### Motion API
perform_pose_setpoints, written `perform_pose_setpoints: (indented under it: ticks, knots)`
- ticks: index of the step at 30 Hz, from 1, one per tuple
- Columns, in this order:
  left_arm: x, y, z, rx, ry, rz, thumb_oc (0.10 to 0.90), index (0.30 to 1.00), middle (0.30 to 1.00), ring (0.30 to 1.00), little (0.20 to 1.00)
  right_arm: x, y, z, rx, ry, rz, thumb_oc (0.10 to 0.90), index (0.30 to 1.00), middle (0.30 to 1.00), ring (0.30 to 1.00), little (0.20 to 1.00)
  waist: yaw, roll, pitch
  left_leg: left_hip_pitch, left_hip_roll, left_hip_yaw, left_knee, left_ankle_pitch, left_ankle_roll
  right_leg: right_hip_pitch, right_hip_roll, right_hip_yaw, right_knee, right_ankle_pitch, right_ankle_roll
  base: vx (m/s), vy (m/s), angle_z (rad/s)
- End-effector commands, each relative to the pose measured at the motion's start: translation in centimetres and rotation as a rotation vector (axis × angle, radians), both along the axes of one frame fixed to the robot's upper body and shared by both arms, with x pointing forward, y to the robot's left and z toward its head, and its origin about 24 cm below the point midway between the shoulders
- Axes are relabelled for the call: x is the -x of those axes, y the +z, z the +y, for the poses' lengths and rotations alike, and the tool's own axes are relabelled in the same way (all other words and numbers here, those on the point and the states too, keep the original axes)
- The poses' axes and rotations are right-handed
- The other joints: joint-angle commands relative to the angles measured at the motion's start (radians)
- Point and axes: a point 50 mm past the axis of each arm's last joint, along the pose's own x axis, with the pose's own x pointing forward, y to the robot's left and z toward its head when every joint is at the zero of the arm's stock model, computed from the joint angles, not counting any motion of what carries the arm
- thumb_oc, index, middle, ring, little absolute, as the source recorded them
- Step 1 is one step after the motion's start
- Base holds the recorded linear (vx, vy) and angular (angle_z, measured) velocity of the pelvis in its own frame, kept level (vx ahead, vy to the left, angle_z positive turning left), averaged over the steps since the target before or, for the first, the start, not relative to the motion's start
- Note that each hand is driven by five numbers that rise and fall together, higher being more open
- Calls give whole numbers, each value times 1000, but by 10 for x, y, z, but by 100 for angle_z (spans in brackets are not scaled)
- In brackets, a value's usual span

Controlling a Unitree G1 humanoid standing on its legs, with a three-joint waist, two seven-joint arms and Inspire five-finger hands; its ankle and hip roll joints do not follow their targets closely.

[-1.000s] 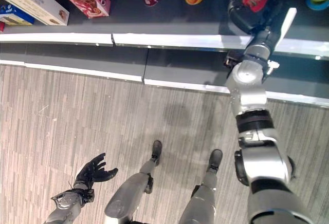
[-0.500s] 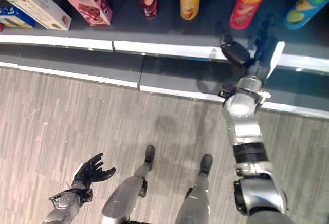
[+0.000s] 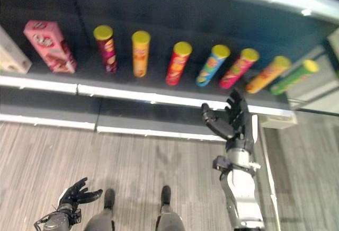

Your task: Put the goods on the table back onto the shelves and tidy them up.

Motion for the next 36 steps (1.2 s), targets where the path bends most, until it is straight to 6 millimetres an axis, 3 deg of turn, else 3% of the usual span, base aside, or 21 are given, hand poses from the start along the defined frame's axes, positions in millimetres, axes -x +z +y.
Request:
perform_pose_setpoints:
  ticks: [1,4,5,6,7,8,11,13,14,18,20,22,23,24,25,26,27,28,31,34,36]
  knots:
    - [-6,14,21,-84,-18,-76,800,900,900,900,900,-12,73,-11,88,40,-347,800,900,900,900,900,12,58,-32,3,53,6,63,-136,-11,-3,-100,-4,74,-50,115,-62,165,-52]
    - [-12,20,28,-103,-14,-101,800,900,900,900,900,-14,74,-13,125,15,-338,800,900,900,900,900,-11,44,-27,24,49,76,76,-154,-2,-52,-87,38,76,11,117,-83,110,-82]
    - [-15,22,32,-124,-28,-103,800,900,900,900,900,-14,77,-17,159,-11,-343,800,900,900,900,900,-12,44,-6,41,60,123,76,-159,4,-88,-94,-9,100,53,117,-102,31,-131]
    - [-16,23,33,-132,-43,-103,800,900,900,900,900,-15,79,-18,168,-20,-347,800,900,900,900,900,-2,51,-1,45,69,148,75,-160,3,-84,-115,-90,99,44,117,-109,31,-148]
    - [-16,23,33,-132,-43,-104,800,900,900,900,900,-15,79,-18,168,-20,-347,800,900,900,900,900,-4,49,-2,41,66,147,75,-156,4,-86,-117,-91,97,47,117,-100,13,-174]
    - [-14,22,33,-142,-57,-87,800,900,900,900,900,-16,84,-22,217,-41,-353,800,900,900,900,900,12,62,0,49,87,207,69,-153,-2,-61,-168,-275,105,26,114,-44,0,-137]
    - [-6,17,36,-137,-50,-49,800,900,900,900,900,-15,90,-26,279,-70,-356,800,900,900,900,900,45,54,-21,67,116,302,65,-152,-21,-14,-207,-478,101,18,112,-34,-87,-140]
    - [5,11,34,-123,-57,-13,800,900,900,900,900,-13,99,-36,331,-110,-366,800,900,900,900,900,58,33,-49,88,147,364,85,-147,-46,-8,-194,-481,88,29,115,197,-382,-128]
    - [5,10,29,-107,-80,-13,800,900,900,900,900,-9,112,-41,376,-124,-402,800,900,900,900,900,46,31,-62,108,189,376,98,-137,-70,-8,-167,-455,106,-4,108,275,-496,-46]
    - [-3,11,20,-72,-96,-48,800,900,900,900,900,-3,128,-49,424,-146,-449,800,900,900,900,900,11,44,-69,128,269,387,128,-97,-103,-10,-112,-425,149,-81,76,128,-319,-61]
    - [-6,13,15,-45,-98,-67,800,900,900,900,900,3,143,-54,448,-162,-511,800,900,900,900,900,-4,70,-77,118,382,377,251,42,-137,21,0,-403,132,-150,7,202,-568,-33]
    - [-8,14,12,-31,-94,-80,800,900,900,900,900,3,150,-54,460,-156,-530,800,900,900,900,900,-1,74,-71,94,426,337,362,116,-126,55,65,-380,106,-182,-38,195,-486,-81]
    - [0,12,11,-14,-43,-84,800,900,900,900,900,-8,155,-46,455,-101,-535,800,900,900,900,900,49,38,-47,-23,243,118,469,6,-13,64,98,-277,83,-194,-68,207,-428,-131]
    - [2,10,11,-5,-29,-82,800,900,900,900,900,-11,157,-45,448,-87,-542,800,900,900,900,900,68,25,-42,-65,170,62,474,-51,6,74,101,-240,81,-197,-67,370,-408,-218]
    - [7,6,8,5,-24,-65,800,900,900,900,900,-15,161,-44,448,-87,-557,800,900,900,900,900,108,32,-32,-146,82,41,407,-118,23,116,124,-189,62,-214,-63,273,-167,-188]
    - [7,7,8,5,-24,-66,800,900,900,900,900,-15,162,-44,449,-87,-558,800,900,900,900,900,108,30,-33,-147,79,43,401,-112,25,113,122,-188,61,-212,-63,365,-137,-191]
    - [9,4,3,11,-40,-53,800,900,900,900,900,-23,164,-40,429,-80,-578,800,900,900,900,900,157,56,-26,-215,2,14,264,-27,22,146,158,-158,44,-216,-60,275,-49,-77]
    - [10,2,1,16,-46,-42,800,900,900,900,900,-26,165,-37,426,-74,-587,800,900,900,900,900,181,72,-21,-246,-32,-1,176,11,15,170,179,-140,40,-231,-60,359,-61,-67]
    - [10,0,-1,22,-38,-35,800,900,900,900,900,-33,172,-28,401,-64,-623,800,900,900,900,900,214,108,-13,-300,-53,89,41,92,-18,228,217,-113,45,-275,-72,320,-7,-65]
    - [25,-7,-1,32,1,8,800,900,900,900,900,-39,170,-15,423,-8,-610,800,900,900,900,900,225,121,-47,-235,-51,91,23,113,14,278,225,-74,51,-317,-72,332,106,-56]
    - [36,-11,3,35,36,37,800,900,900,900,900,-43,167,-6,455,36,-586,800,900,900,900,900,244,108,-76,-199,-49,101,26,111,34,297,195,-66,84,-343,-59,369,133,-98]
